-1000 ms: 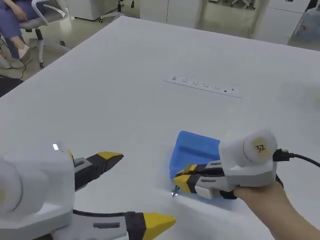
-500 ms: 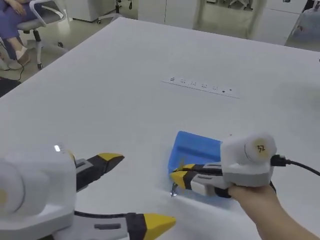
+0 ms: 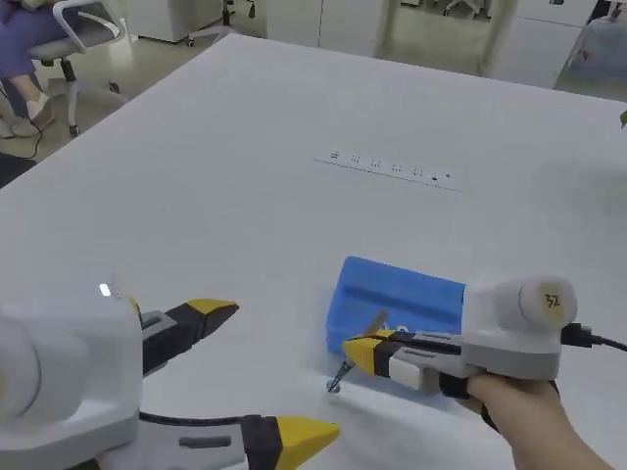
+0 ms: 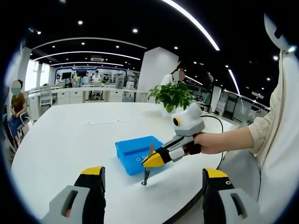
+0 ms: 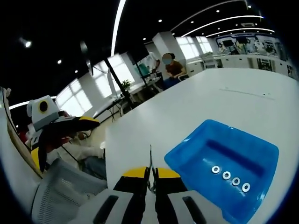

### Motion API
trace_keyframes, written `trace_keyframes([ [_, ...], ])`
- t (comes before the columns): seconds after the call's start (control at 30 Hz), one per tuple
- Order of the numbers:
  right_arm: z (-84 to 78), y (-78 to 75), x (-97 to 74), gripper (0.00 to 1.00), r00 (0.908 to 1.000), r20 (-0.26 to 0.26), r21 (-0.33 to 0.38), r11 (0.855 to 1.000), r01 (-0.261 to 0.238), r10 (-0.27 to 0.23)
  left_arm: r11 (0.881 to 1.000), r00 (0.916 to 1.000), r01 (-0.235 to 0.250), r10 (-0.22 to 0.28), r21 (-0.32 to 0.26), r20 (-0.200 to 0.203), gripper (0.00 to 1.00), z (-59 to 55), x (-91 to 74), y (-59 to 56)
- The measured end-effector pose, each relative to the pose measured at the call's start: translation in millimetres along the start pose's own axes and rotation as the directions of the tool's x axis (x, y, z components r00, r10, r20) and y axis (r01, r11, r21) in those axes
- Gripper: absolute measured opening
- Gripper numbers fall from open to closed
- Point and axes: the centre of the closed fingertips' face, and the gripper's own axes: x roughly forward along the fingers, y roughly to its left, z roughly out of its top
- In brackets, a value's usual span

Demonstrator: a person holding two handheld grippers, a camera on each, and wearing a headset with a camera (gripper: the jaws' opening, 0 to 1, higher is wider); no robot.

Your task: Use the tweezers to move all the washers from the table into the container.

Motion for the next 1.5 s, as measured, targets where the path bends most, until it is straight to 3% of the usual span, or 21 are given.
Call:
trace_keyframes([
  [0.17, 18.6, 8.2, -8.0, 0.02, 0.9987, 0.044, 0.003, 1.000, -0.026, 0.026, 1.000, 0.9999, 0.012, -0.012, 0.005, -0.001, 0.87, 1.3, 2.9, -2.8],
  [0.33, 41.7, 4.3, -15.9, 0.02, 0.9932, 0.113, 0.031, 0.999, -0.031, 0.027, 1.000, 0.9998, 0.019, -0.019, 0.010, -0.007, 0.87, 0.7, 3.9, -4.4],
  [0.47, 58.5, -7.9, -21.5, 0.02, 0.9868, 0.162, 0.075, 0.997, -0.002, -0.010, 1.000, 0.9998, 0.020, -0.020, 0.010, -0.007, 0.87, 1.0, 3.2, -4.0],
  [0.5, 62.5, -14.8, -22.8, 0.02, 0.9838, 0.175, 0.107, 0.994, 0.020, -0.039, 1.000, 0.9998, 0.019, -0.019, 0.009, -0.007, 0.87, 0.8, 2.8, -3.5],
  [0.6, 63.3, -37.5, -25.7, 0.02, 0.9788, 0.162, 0.119, 0.987, 0.106, -0.125, 1.000, 0.9998, 0.017, -0.017, 0.010, -0.009, 0.87, 0.6, 2.1, -2.7],
  [0.7, 65.8, -56.2, -25.8, 0.02, 0.9679, 0.173, 0.156, 0.975, 0.156, -0.182, 1.000, 0.9998, 0.015, -0.015, 0.009, -0.008, 0.87, 0.6, 1.6, -1.9],
  [0.9, 58.8, -75.7, -15.4, 0.02, 0.9605, 0.139, 0.171, 0.961, 0.217, -0.241, 1.000, 0.9999, 0.009, -0.009, 0.009, -0.008, 0.87, 0.4, 1.2, -0.4],
  [1.13, 45.4, -83.2, 2.2, 0.02, 0.9641, 0.063, 0.093, 0.963, 0.252, -0.258, 1.000, 0.9999, -0.006, 0.006, 0.000, -0.009, 0.87, -1.7, -2.0, 4.3],
  [1.37, 41.2, -83.4, 9.1, 0.02, 0.9671, 0.030, 0.014, 0.968, 0.252, -0.253, 1.000, 0.9998, -0.018, 0.018, -0.006, -0.007, 0.86, -2.0, -3.5, 8.6],
  [1.5, 35.6, -84.5, 10.2, 0.02, 0.9632, -0.006, -0.064, 0.961, 0.268, -0.269, 1.000, 0.9999, -0.011, 0.011, -0.010, 0.006, 0.87, 0.0, -2.5, 7.7],
])
